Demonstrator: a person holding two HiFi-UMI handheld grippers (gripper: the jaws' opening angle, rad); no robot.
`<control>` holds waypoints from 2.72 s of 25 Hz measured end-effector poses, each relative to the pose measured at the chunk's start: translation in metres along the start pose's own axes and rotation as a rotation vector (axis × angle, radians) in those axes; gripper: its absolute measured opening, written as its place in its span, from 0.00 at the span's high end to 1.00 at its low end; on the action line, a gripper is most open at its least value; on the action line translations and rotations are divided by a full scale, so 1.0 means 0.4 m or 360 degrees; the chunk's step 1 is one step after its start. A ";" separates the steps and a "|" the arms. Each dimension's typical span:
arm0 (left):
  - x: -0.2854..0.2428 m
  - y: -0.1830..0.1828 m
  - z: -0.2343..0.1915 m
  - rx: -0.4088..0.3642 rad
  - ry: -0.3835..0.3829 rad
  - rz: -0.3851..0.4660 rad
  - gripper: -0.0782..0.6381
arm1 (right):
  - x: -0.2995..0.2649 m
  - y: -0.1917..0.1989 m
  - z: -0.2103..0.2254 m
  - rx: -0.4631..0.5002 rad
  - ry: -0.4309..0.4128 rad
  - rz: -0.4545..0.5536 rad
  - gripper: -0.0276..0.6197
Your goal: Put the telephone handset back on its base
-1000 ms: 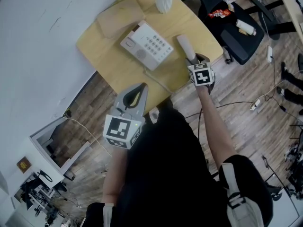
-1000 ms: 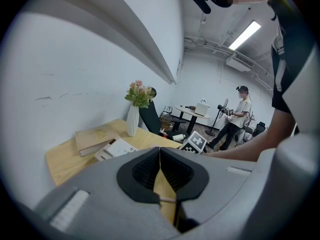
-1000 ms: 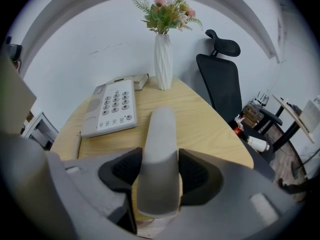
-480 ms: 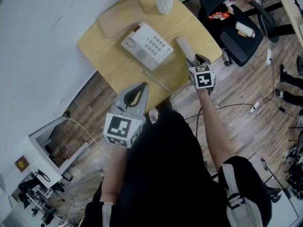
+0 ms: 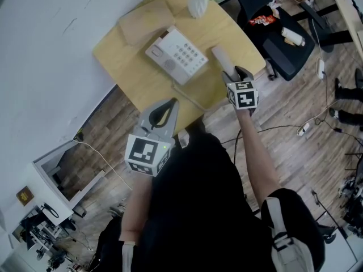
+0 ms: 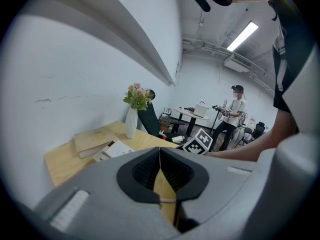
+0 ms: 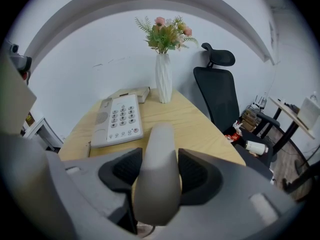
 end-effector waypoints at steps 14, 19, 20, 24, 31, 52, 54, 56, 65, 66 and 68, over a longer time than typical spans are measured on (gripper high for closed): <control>-0.009 -0.013 -0.006 0.0009 0.0015 0.0025 0.87 | 0.045 -0.084 -0.003 0.0053 0.0022 0.0150 0.60; 0.000 -0.024 -0.017 0.0019 -0.0002 0.0053 0.87 | 0.052 -0.138 -0.038 0.0113 -0.0021 0.0222 0.60; 0.003 -0.026 -0.021 0.0022 -0.0007 0.0058 0.87 | 0.052 -0.149 -0.048 0.0126 -0.0032 0.0232 0.60; 0.020 -0.031 -0.038 0.0034 -0.0030 0.0082 0.88 | 0.045 -0.190 -0.094 0.0179 -0.0081 0.0269 0.60; 0.058 -0.038 -0.062 0.0046 -0.0077 0.0116 0.87 | 0.042 -0.259 -0.189 0.0257 -0.0184 0.0334 0.60; 0.158 -0.029 -0.144 0.0098 -0.0184 0.0174 0.87 | -0.019 -0.367 -0.405 0.0405 -0.0370 0.0382 0.60; 0.164 -0.028 -0.154 0.0105 -0.0196 0.0178 0.87 | -0.027 -0.371 -0.417 0.0412 -0.0380 0.0378 0.60; 0.171 -0.028 -0.164 0.0112 -0.0208 0.0179 0.87 | -0.034 -0.375 -0.426 0.0417 -0.0385 0.0372 0.60; 0.182 -0.031 -0.194 0.0132 -0.0220 0.0184 0.87 | -0.057 -0.374 -0.439 0.0410 -0.0379 0.0345 0.60; 0.182 -0.032 -0.196 0.0133 -0.0219 0.0183 0.87 | -0.059 -0.373 -0.439 0.0409 -0.0377 0.0344 0.60; 0.181 -0.031 -0.201 0.0136 -0.0218 0.0180 0.87 | -0.063 -0.373 -0.439 0.0409 -0.0374 0.0342 0.60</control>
Point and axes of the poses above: the fingertips, and each gripper's own axes: x backward along the fingers, z to its right, y out of its underside, the point moved 3 cm from there along x, backward along the fingers, and after that the axes turned 12 degrees about x, right-handed, at the moved point
